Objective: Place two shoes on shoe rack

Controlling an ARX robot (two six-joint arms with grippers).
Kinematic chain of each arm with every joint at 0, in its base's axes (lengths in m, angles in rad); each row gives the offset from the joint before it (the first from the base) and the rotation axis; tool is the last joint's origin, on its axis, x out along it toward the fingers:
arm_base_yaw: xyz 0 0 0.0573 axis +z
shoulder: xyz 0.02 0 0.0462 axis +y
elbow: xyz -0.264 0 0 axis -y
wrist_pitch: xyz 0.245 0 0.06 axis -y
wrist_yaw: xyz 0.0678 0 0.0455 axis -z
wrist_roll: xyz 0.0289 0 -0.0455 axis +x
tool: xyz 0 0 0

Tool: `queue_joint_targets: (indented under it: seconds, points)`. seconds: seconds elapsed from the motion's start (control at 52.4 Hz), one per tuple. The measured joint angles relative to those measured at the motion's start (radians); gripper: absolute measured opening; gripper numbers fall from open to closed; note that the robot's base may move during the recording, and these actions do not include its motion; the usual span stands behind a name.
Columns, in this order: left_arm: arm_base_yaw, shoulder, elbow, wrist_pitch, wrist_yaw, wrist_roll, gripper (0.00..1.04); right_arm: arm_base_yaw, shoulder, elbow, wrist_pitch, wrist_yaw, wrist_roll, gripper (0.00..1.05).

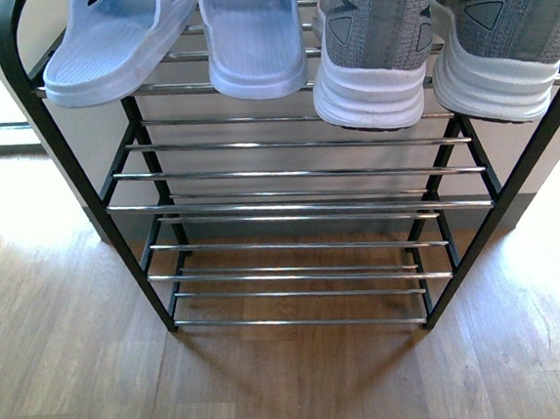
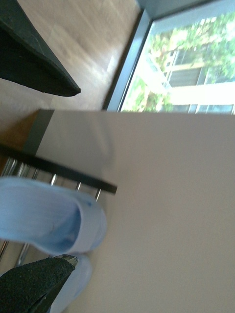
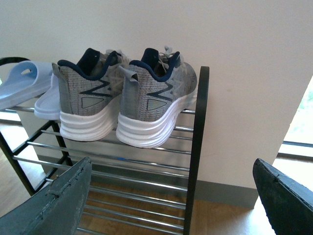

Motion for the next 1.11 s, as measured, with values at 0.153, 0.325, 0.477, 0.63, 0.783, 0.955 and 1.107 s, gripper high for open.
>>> queue_joint_targets:
  seconds: [0.153,0.325,0.477,0.63,0.783,0.955,1.107]
  points:
    - [0.111,-0.282,-0.218,-0.052,-0.063,0.027,0.95,0.0,0.0,0.0,0.0,0.0,0.0,0.96]
    - [0.232,-0.407,-0.389,0.061,-0.011,0.003,0.95,0.0,0.0,0.0,0.0,0.0,0.0,0.96]
    - [0.28,-0.418,-0.436,0.08,0.03,-0.071,0.95,0.0,0.0,0.0,0.0,0.0,0.0,0.96]
    - [0.312,-0.457,-0.487,0.146,0.387,0.094,0.75,0.0,0.0,0.0,0.0,0.0,0.0,0.96]
    - [0.285,-0.536,-0.558,0.139,0.459,0.207,0.45,0.0,0.0,0.0,0.0,-0.002,0.0,0.96]
    - [0.286,-0.623,-0.607,0.105,0.46,0.228,0.13,0.0,0.0,0.0,0.0,-0.003,0.0,0.96]
    - [0.286,-0.712,-0.644,0.051,0.46,0.234,0.01,0.0,0.0,0.0,0.0,-0.003,0.0,0.96]
